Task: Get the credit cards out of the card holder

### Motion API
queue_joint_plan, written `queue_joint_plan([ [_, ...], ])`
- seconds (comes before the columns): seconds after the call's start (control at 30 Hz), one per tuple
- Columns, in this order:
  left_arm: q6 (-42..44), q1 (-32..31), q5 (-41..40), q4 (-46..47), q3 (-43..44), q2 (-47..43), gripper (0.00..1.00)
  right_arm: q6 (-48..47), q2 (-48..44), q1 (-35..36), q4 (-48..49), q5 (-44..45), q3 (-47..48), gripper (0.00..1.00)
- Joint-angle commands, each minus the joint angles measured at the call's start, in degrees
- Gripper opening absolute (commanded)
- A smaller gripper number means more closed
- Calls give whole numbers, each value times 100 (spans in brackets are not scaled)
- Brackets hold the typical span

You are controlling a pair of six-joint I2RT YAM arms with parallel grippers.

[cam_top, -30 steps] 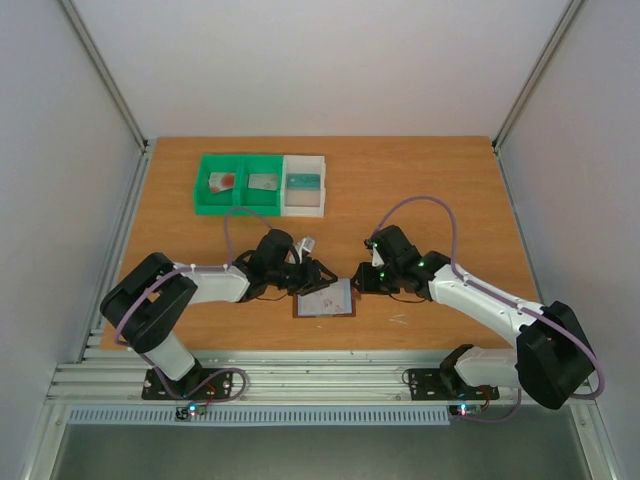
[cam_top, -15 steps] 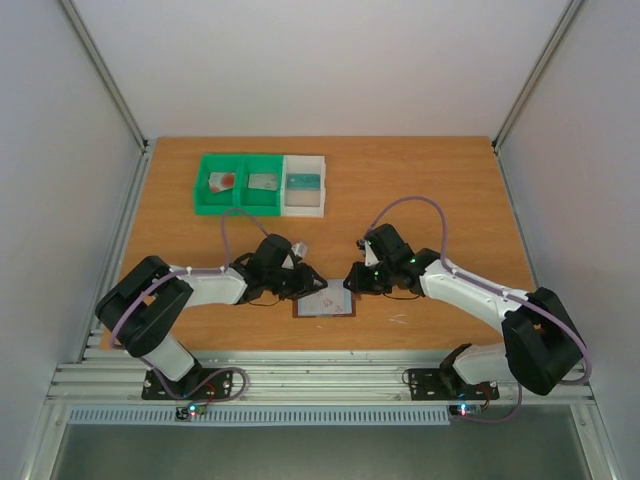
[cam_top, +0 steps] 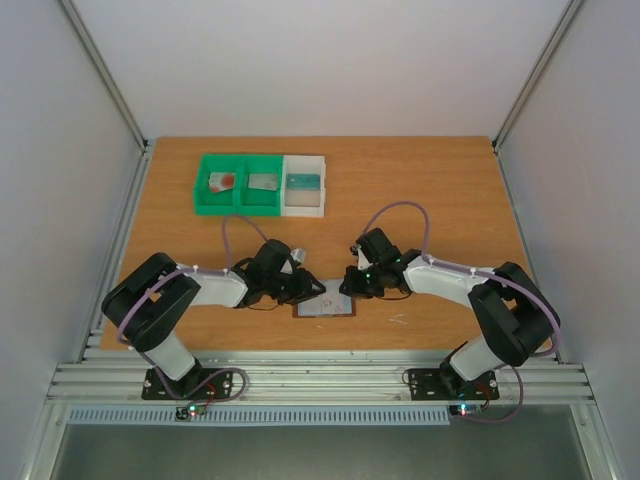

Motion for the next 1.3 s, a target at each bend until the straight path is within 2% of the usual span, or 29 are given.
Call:
queue_joint_plan([
  [0.0, -141, -43, 105, 625, -40, 196, 31, 107, 189, -17, 314, 115, -200, 14],
  [0.3, -339, -38, 133, 857, -49, 381, 28, 49, 351, -26, 243, 313, -349, 9],
  [0.4, -411, -50, 135, 996, -75, 382, 22, 52, 341, -22, 276, 307, -374, 9],
  [0.6, -444, -39, 102, 945, -120, 291, 1, 30, 307, -17, 250, 332, -394, 9],
  [0.9, -347, -46, -66, 666, -200, -80, 0, 26, 226, -22, 192, 383, -396, 10],
  [1.13, -181, -44, -323, 182, -322, -619, 0, 34, 227, -25, 272, 392, -450, 10],
  [1.27, -100, -40, -660, -395, -338, -1090, 0, 46, 217, -26, 309, 292, -461, 10],
])
